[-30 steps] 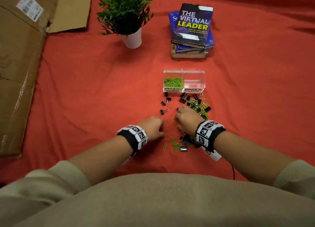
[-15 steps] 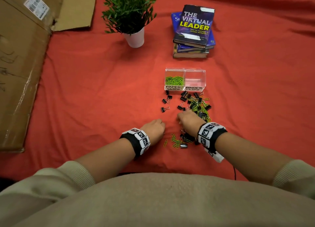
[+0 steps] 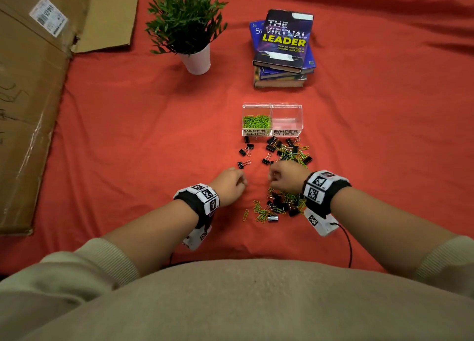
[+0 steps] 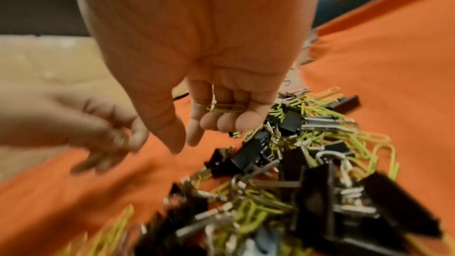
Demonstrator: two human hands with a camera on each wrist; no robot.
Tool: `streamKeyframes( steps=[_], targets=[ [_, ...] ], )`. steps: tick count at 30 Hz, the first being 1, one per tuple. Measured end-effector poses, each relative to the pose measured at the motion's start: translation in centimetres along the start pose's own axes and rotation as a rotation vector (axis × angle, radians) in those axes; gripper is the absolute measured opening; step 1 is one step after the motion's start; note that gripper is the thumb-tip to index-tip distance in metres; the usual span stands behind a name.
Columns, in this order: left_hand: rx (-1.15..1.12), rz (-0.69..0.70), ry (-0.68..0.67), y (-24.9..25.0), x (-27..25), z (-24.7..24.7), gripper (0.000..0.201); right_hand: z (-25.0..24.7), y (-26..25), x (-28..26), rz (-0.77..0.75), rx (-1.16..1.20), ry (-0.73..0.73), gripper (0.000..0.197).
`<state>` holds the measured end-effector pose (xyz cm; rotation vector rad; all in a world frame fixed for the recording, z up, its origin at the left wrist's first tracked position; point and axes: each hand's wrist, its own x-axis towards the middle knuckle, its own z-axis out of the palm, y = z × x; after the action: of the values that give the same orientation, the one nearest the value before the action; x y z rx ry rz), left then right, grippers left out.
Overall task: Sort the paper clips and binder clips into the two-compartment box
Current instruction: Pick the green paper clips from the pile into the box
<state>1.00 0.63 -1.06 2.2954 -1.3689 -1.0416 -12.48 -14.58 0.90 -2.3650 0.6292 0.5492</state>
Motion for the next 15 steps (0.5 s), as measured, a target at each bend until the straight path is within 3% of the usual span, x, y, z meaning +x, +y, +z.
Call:
streamKeyframes(
  steps=[3, 6, 9, 15],
  targets=[
    [-0.041, -0.064, 0.007, 0.5, 0.1, 0.2, 0.015, 0.5, 0.3, 0.2, -0.049, -0.219, -0.085, 0.015],
    [-0.037, -0.086, -0.056, 1.4, -0.2, 0.8, 0.019, 0.0, 1.5, 0.4, 0.043, -0.189, -0.026, 0.014],
    [0.116, -0.003, -0.1, 2.1, -0.6, 1.8, 0.02, -0.6, 2.2, 0.3, 0.118, -0.133, 0.06, 0.022],
    [0.341, 0.226, -0.195, 1.9, -1.1, 3.6, 0.036, 1.2, 1.3, 0.1, -0.087, -0.259, 0.015, 0.027]
  ],
)
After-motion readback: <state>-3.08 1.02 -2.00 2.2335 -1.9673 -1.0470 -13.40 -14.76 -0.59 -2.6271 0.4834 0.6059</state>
